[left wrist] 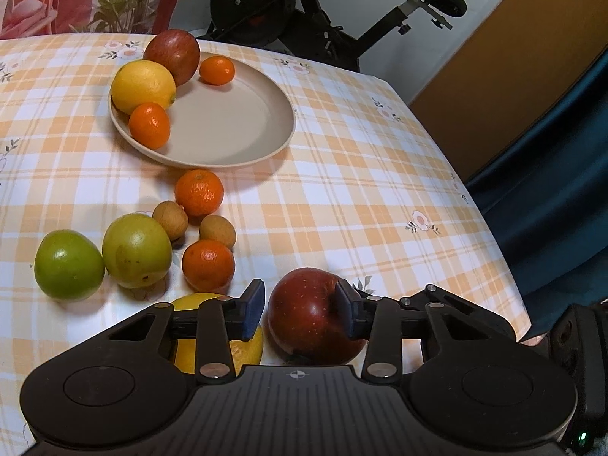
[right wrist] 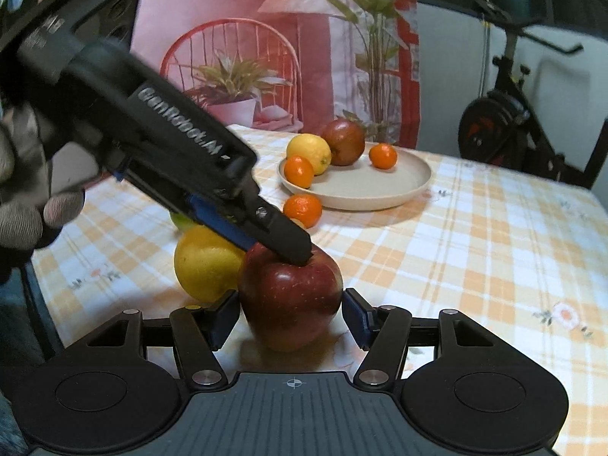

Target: Organize fruits

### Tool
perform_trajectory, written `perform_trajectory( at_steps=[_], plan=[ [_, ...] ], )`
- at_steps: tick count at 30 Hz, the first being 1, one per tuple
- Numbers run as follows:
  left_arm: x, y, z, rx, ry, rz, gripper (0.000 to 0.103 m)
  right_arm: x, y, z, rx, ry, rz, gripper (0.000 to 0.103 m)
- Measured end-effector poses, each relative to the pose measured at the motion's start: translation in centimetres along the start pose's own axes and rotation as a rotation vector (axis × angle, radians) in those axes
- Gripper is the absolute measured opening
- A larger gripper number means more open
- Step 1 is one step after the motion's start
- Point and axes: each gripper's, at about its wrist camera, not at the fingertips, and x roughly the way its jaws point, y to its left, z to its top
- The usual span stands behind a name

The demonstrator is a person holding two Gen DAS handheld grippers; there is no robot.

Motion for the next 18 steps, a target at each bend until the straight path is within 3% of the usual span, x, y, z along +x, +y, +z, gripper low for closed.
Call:
perform_trajectory(
  at_steps=[7,18],
  plan=[
    [-0.1,-0.27,-0.47,0.016,0.015,-0.016,0.043,0.3,-0.76,-0.15,0.057,0.02,0.041,0.057],
    [0.09,-0.33,-0.47,0.022,0.023,-0.023,0.043,0.68,-0.65,-0.28,0.058,0.039,0.038,0.055]
  ],
)
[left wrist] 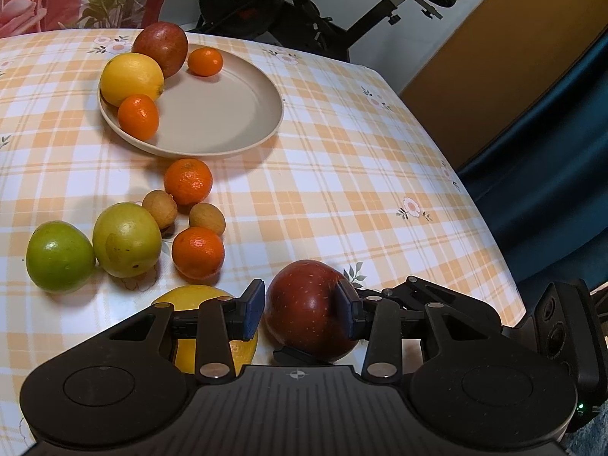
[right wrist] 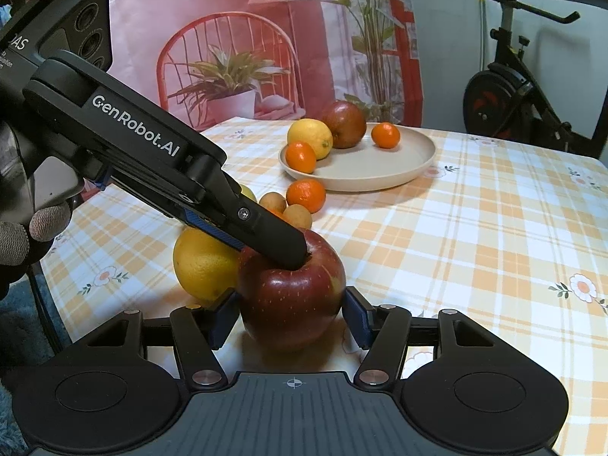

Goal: Organize fruits
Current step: 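Carry the red apple with the right tool onto the plate while the left tool presses its top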

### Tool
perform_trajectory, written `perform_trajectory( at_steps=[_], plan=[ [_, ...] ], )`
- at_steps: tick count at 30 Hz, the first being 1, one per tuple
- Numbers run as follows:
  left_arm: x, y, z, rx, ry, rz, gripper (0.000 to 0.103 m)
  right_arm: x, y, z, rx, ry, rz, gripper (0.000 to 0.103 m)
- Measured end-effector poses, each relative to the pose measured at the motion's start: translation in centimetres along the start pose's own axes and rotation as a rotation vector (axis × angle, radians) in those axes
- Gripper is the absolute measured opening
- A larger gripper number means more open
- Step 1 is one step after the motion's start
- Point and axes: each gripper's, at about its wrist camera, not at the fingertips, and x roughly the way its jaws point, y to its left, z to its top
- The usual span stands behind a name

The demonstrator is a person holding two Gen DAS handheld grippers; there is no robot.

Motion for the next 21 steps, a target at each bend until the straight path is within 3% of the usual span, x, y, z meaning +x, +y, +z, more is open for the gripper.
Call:
perform_trajectory(
  at_steps=[21],
  plan=[
    [0.08,0.34,0.12,-0.021,-0.005,-0.019,0.041,-0.01,-0.08,0.06,0.019,0.001,0.003,0.054]
  ],
)
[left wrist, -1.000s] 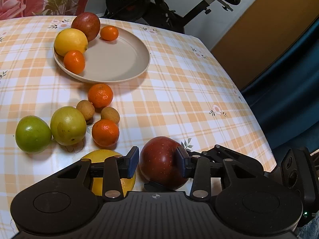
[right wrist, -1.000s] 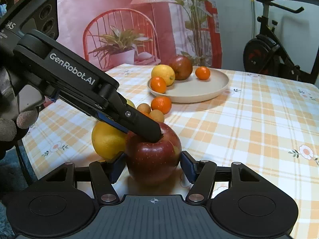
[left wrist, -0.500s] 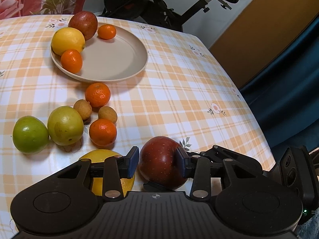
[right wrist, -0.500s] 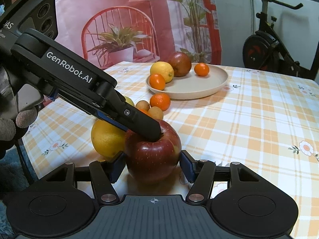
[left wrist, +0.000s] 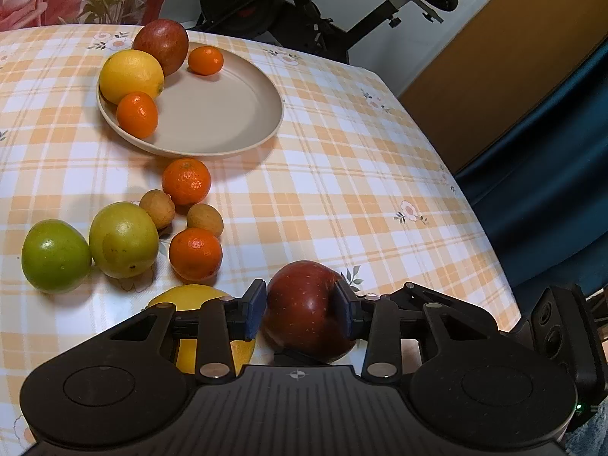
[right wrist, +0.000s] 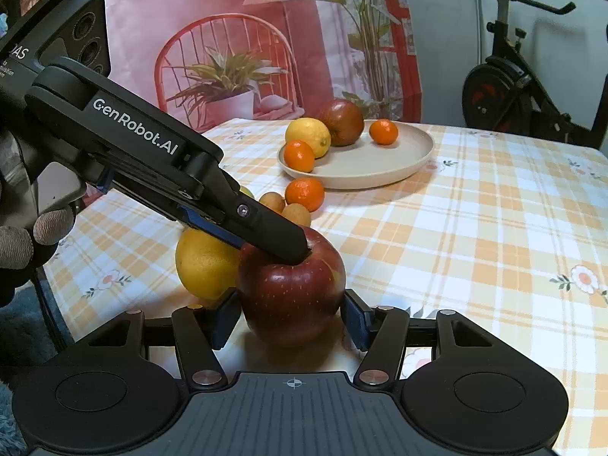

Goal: Organize fruits
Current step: 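Carry the red apple with the right tool onto the plate while the left tool presses its top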

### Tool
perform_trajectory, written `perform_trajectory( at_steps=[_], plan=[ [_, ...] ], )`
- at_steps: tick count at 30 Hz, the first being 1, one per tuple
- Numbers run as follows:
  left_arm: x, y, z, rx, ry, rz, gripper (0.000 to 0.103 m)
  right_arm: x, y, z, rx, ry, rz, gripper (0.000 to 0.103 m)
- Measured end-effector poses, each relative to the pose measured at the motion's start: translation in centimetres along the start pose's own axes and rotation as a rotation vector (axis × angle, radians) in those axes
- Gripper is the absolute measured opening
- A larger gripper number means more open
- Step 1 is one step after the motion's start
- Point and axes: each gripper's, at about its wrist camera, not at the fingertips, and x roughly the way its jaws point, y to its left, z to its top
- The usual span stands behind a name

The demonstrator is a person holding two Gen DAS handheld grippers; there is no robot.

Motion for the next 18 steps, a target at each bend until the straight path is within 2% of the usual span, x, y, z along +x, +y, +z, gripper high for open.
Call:
perform_trajectory(
  at_steps=[8,18],
  plan=[
    [-0.8,-1.1,1.5,0.023,-0.064,-0.001,0.04,-0.4,-0.9,1.5,-0.007,-0.047,-0.014,0.054],
    [-2.5,-2.3,7.0,0.055,-0.184,0.03,0.04,0.3,-3.2,7.8,-0.069,-0.111,-0.01,0.054]
  ],
)
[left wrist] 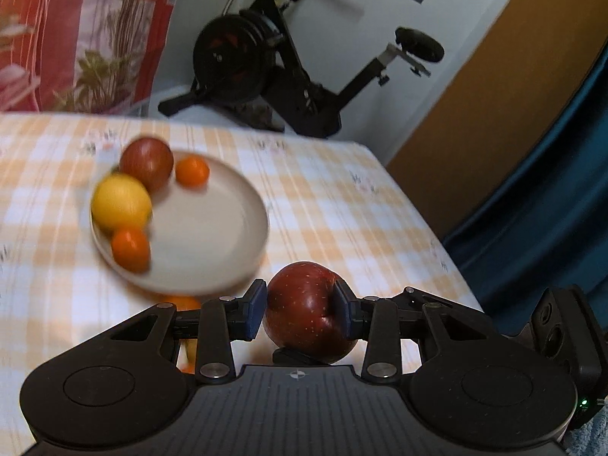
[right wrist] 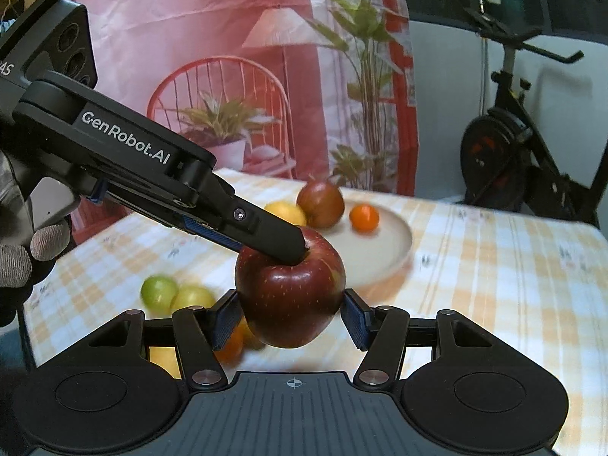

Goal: Organize fruits
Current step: 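Carry the red apple with the right tool onto the plate while the left tool presses its top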

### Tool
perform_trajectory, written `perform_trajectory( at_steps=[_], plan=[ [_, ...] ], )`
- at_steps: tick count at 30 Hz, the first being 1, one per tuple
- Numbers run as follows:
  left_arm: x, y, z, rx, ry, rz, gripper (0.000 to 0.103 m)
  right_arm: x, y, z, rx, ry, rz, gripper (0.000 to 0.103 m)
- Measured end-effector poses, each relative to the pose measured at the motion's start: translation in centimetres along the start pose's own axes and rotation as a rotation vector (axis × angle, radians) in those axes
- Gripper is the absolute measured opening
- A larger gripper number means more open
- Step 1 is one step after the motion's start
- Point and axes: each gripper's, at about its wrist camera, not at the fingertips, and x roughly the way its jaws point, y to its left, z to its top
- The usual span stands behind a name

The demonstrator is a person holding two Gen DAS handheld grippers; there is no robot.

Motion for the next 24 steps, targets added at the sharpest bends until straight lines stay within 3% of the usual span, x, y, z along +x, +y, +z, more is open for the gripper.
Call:
perform_trajectory(
  at_steps=[9,24],
  plan=[
    [3.3,3.0,4.6,-0.067,0.002,0.039,0.04,5.9,-2.7,4.1,-0.06,0.043,0.006,0.054],
    [9.2,8.4,7.6,-0.145,0.064,0.095,0.04,15.8,-6.1,5.3,-0.08,0.179,0.019,0.054]
  ],
)
